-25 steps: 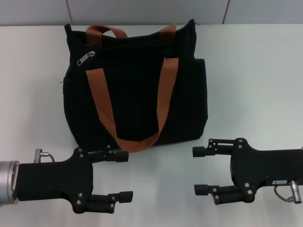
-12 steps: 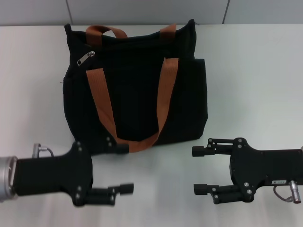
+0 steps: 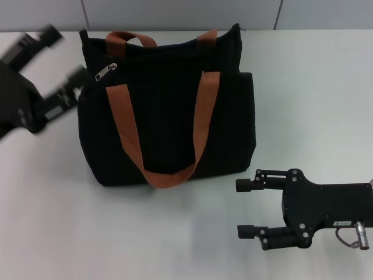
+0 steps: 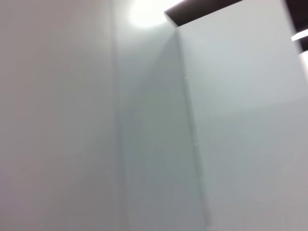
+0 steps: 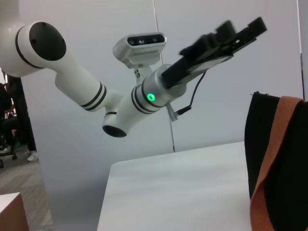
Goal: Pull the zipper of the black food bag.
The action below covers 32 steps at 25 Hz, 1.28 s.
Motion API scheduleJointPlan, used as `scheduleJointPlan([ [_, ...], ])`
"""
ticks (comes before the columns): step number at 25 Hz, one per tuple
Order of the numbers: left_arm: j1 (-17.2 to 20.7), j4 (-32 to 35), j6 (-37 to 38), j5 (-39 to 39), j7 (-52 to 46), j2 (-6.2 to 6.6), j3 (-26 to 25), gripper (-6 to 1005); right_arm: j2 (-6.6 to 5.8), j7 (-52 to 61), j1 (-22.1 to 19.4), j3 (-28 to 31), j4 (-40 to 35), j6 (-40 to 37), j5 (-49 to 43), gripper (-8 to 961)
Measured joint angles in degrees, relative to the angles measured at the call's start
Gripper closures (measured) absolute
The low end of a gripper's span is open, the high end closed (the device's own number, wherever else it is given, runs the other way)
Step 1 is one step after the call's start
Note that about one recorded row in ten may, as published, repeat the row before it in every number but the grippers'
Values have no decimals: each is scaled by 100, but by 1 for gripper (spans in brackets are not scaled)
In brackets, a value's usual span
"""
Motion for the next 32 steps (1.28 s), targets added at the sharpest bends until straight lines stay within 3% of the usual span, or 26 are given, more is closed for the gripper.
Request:
scheduleJointPlan([
  [3, 9, 106, -335, -90, -1, 78, -21, 185, 0, 0, -2, 0, 3, 1, 0, 199],
  [6, -58, 172, -1079, 193, -65, 378, 75, 185, 0, 0, -5, 0, 4, 1, 0, 199],
  [8, -68, 174, -1183, 254, -83, 423, 83, 186, 0, 0, -12, 0, 5, 2, 0, 199],
  [10, -137, 216, -1623, 737, -249, 615, 115, 187, -2, 0, -14, 0, 5, 5, 0, 199],
  [12, -197, 271, -1769, 1096, -361, 653, 142, 189, -5, 0, -15, 0, 5, 6, 0, 199],
  [19, -420, 451, -2279, 1766, -413, 494, 195, 196, -9, 0, -14, -1, 4, 5, 0, 200],
  [32, -698, 503, -3054, 1718, 452, 150, 184, 210, -10, 44, -9, -1, 4, -42, 4, 200],
])
